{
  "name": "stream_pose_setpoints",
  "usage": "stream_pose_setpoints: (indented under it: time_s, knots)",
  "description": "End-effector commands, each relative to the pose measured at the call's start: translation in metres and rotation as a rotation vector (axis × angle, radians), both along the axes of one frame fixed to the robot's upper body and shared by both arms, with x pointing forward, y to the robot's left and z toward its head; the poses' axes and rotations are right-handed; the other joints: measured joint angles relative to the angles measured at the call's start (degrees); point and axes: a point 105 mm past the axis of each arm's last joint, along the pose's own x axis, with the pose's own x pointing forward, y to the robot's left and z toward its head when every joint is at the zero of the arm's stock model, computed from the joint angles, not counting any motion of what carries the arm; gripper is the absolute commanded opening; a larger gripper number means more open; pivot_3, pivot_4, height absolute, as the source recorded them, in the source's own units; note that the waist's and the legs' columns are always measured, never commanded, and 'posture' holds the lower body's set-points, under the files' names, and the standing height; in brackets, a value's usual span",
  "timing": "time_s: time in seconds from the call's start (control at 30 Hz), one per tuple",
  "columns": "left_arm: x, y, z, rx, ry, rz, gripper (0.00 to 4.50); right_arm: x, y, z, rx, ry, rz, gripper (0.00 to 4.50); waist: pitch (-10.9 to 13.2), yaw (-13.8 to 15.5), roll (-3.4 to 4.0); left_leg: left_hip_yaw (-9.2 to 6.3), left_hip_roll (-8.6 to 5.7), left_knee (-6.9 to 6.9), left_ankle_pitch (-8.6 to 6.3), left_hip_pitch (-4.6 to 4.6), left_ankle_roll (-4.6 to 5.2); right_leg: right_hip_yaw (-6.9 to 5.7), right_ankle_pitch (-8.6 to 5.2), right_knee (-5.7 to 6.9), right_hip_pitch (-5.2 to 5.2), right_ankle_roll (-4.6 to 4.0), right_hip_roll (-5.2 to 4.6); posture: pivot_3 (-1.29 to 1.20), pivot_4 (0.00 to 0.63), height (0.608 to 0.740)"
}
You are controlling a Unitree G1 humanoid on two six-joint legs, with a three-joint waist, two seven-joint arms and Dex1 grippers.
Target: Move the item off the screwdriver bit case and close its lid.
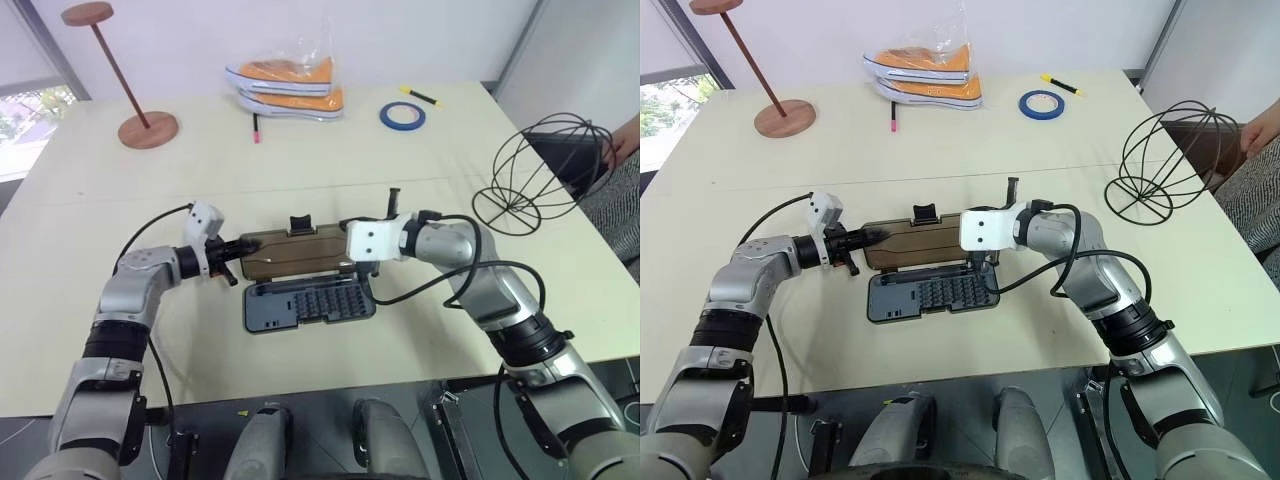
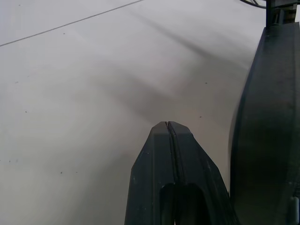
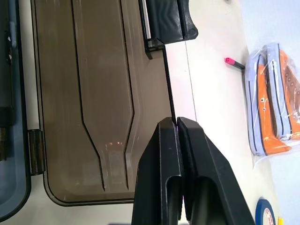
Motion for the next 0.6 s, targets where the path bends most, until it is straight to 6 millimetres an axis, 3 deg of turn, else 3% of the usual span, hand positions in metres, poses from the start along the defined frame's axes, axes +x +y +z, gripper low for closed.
stream_pose_setpoints:
  time_s: [0.03, 0.23, 0.33, 0.6]
  knots:
    - [0.001, -0.003, 0.012, -0.003, -0.051, -0.011, 0.00, -0.005, 0.006, 0.017, 0.027, -0.049, 0.032, 1.33, 0.0, 0.0, 0.00, 0.00, 0.00, 0.00, 0.00, 0.00, 0.00, 0.00, 0.00, 0.00, 0.00, 0.00, 0.00, 0.00, 0.150, 0.740]
    - [0.003, -0.002, 0.010, 0.003, -0.052, -0.004, 0.00, -0.002, 0.002, 0.021, 0.002, -0.050, 0.021, 4.45, 0.0, 0.0, 0.00, 0.00, 0.00, 0.00, 0.00, 0.00, 0.00, 0.00, 0.00, 0.00, 0.00, 0.00, 0.00, 0.00, 0.150, 0.740]
    - [0.003, -0.002, 0.010, 0.005, -0.056, -0.004, 0.00, -0.010, -0.017, 0.016, -0.103, 0.094, 0.042, 4.45, 0.0, 0.2, 0.00, 0.00, 0.00, 0.03, 0.00, -0.02, 0.00, 0.00, 0.00, 0.00, 0.00, 0.00, 0.00, 0.00, 0.150, 0.740]
    - [-0.003, -0.004, 0.012, 0.006, -0.057, -0.026, 0.00, 0.002, -0.051, 0.066, 0.070, 0.208, -0.097, 4.45, 0.0, 0.0, 0.00, -0.03, 0.01, 0.09, -0.02, -0.06, 0.03, -0.02, 0.01, 0.00, 0.00, 0.01, 0.00, 0.00, 0.150, 0.740]
